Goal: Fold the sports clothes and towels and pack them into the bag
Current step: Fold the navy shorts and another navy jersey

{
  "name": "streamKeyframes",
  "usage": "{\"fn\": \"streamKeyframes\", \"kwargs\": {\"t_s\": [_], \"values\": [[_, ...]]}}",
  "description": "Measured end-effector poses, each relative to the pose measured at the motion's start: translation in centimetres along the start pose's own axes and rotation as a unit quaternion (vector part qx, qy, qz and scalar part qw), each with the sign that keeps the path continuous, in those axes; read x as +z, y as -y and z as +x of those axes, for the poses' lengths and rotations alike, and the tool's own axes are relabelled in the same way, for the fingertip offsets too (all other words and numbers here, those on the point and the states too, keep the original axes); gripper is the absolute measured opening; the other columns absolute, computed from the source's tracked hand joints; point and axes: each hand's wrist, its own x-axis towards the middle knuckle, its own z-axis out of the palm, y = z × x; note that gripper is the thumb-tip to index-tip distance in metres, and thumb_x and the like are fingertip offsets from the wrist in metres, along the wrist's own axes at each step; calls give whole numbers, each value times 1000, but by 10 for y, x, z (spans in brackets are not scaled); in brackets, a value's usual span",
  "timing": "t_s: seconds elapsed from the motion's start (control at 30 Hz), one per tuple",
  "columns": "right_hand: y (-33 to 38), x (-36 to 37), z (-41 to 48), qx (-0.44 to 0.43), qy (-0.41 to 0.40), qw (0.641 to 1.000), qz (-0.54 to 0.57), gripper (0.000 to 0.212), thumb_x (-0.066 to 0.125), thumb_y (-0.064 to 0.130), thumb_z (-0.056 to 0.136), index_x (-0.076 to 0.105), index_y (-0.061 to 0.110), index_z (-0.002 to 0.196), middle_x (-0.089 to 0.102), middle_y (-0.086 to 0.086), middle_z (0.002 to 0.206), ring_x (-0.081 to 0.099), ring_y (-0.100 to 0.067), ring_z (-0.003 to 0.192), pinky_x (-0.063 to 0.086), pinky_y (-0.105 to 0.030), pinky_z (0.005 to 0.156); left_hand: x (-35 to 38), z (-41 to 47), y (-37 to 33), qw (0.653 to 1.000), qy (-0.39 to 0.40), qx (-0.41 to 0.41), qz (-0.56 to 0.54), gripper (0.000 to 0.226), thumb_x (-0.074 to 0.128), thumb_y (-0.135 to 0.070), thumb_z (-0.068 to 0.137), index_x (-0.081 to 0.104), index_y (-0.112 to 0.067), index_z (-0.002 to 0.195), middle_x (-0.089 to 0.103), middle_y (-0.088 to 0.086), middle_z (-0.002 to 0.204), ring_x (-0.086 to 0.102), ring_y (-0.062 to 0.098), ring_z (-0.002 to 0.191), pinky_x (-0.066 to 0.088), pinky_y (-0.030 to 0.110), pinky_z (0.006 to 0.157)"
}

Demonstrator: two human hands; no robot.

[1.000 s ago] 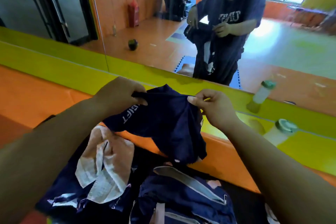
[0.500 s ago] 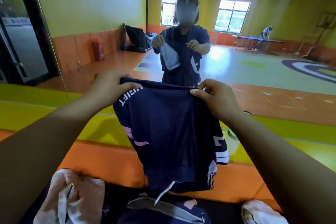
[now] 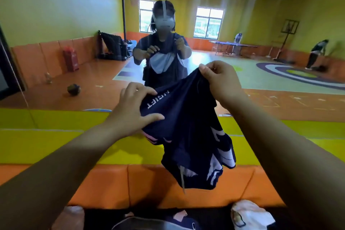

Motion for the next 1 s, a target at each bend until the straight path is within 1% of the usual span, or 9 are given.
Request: {"fn": "streamKeyframes", "kwargs": {"t_s": [0.13,0.2,0.3,0.4,0.53,0.67,0.77,0.83,1.0], "values": [[25,-18,16,-33,-48,998,38,31,55,21,94,50,20,63,46,8,60,41,-3,53,33,-23,57,36,-22,-15,994,78,70,33,87,66,-76,45,39,-48,123,15,-7,131,22,21,125,26,31,106],[37,-27,23,-48,-70,994,62,28,55,20,94,52,21,67,48,6,63,43,-5,57,36,-22,59,49,-22,-14,987,135,77,48,89,75,-66,52,41,-41,130,17,-3,137,18,17,127,25,29,105],[46,-40,31,-58,-94,989,102,23,54,17,95,53,18,72,48,6,62,43,1,50,37,-16,54,59,-9,-11,991,101,92,7,48,65,-40,73,61,-17,115,45,5,127,39,22,116,36,28,93],[33,-51,33,-40,-118,988,89,26,55,20,95,53,21,69,50,9,60,44,4,46,38,-19,56,60,7,-9,989,49,139,9,23,57,-25,78,68,-15,96,58,2,107,36,1,89,37,23,79],[11,-56,26,18,-102,982,160,30,55,19,95,55,20,65,52,10,52,46,-6,49,38,-24,56,68,9,-16,964,244,39,-100,69,75,-25,77,39,-44,133,42,-22,125,53,0,97,45,17,81],[13,-58,13,7,-54,980,191,30,53,20,96,54,16,66,49,1,58,43,-11,50,37,-21,50,93,6,-31,905,334,-29,-261,58,68,-42,77,36,-66,119,54,-17,125,59,9,106,52,37,91],[18,-68,9,-11,-46,976,211,26,53,19,96,58,17,70,55,1,61,48,-11,53,41,-21,53,107,8,-48,808,387,-166,-412,35,52,-22,93,46,-49,115,67,-11,83,62,15,69,51,44,77],[17,-77,9,-25,-48,974,220,27,54,20,95,60,20,68,55,0,64,48,-14,59,41,-25,59,116,10,-61,772,393,-212,-453,36,39,-11,98,49,-41,115,65,-12,65,58,13,58,47,37,69],[-5,-102,7,-24,-93,977,192,20,58,25,88,60,22,68,54,-1,67,48,-15,64,39,-29,62,134,15,-69,772,334,-238,-487,31,63,-5,88,55,-20,113,60,10,92,64,21,71,54,32,63]]}}
